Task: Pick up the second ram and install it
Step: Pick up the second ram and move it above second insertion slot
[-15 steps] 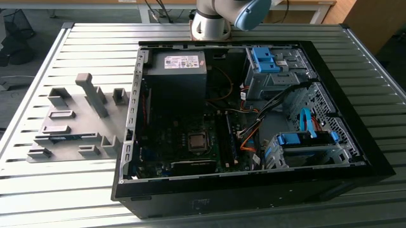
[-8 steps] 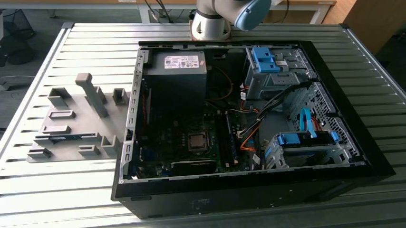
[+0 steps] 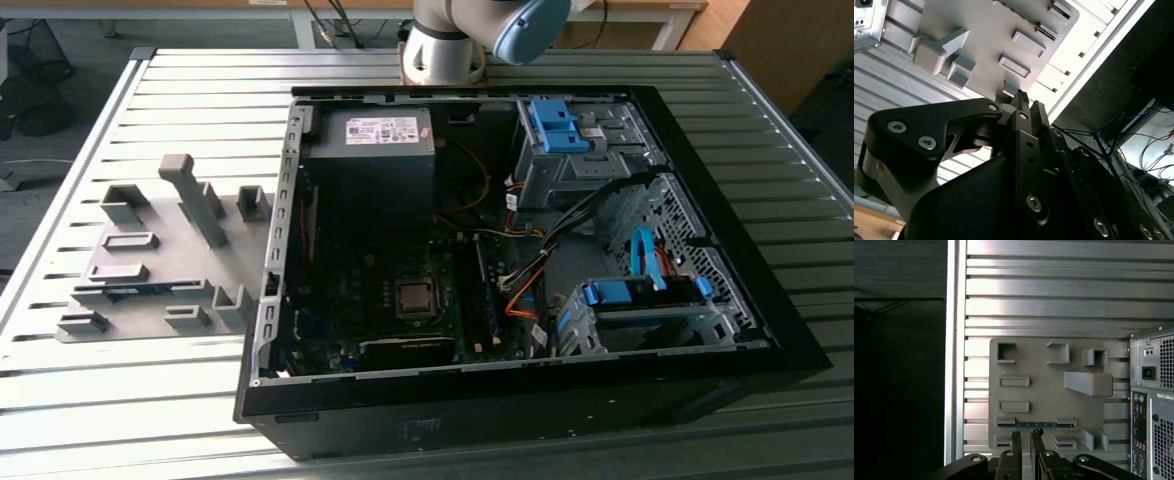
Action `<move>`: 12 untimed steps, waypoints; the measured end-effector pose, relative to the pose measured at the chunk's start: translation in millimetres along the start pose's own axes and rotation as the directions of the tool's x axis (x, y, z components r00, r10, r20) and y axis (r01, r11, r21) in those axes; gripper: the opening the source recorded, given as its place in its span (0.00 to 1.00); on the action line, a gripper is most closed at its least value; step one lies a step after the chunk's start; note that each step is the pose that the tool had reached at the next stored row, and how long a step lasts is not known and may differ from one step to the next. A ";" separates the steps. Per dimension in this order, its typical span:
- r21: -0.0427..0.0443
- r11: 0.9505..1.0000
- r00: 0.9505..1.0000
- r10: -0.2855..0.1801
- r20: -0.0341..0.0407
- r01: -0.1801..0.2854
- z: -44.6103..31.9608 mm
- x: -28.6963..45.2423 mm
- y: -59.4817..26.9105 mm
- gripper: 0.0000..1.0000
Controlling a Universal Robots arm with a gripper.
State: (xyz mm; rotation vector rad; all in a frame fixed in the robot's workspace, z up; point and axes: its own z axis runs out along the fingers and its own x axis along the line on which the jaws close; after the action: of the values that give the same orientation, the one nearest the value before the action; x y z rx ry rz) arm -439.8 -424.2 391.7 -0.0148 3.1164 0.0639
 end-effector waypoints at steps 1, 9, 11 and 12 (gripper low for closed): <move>0.000 1.000 1.000 -0.019 -0.001 0.019 0.1 0.0 0.0 0.22; -0.004 0.986 0.986 -0.164 -0.007 0.164 1.6 0.0 -0.1 0.22; -0.005 0.980 0.980 -0.199 -0.008 0.199 2.0 0.0 -0.1 0.22; -0.005 0.976 0.976 -0.217 -0.009 0.217 2.3 0.0 -0.2 0.22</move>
State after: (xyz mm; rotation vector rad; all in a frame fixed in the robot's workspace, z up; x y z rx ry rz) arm -439.7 -424.2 389.4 -0.3554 3.1012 0.0656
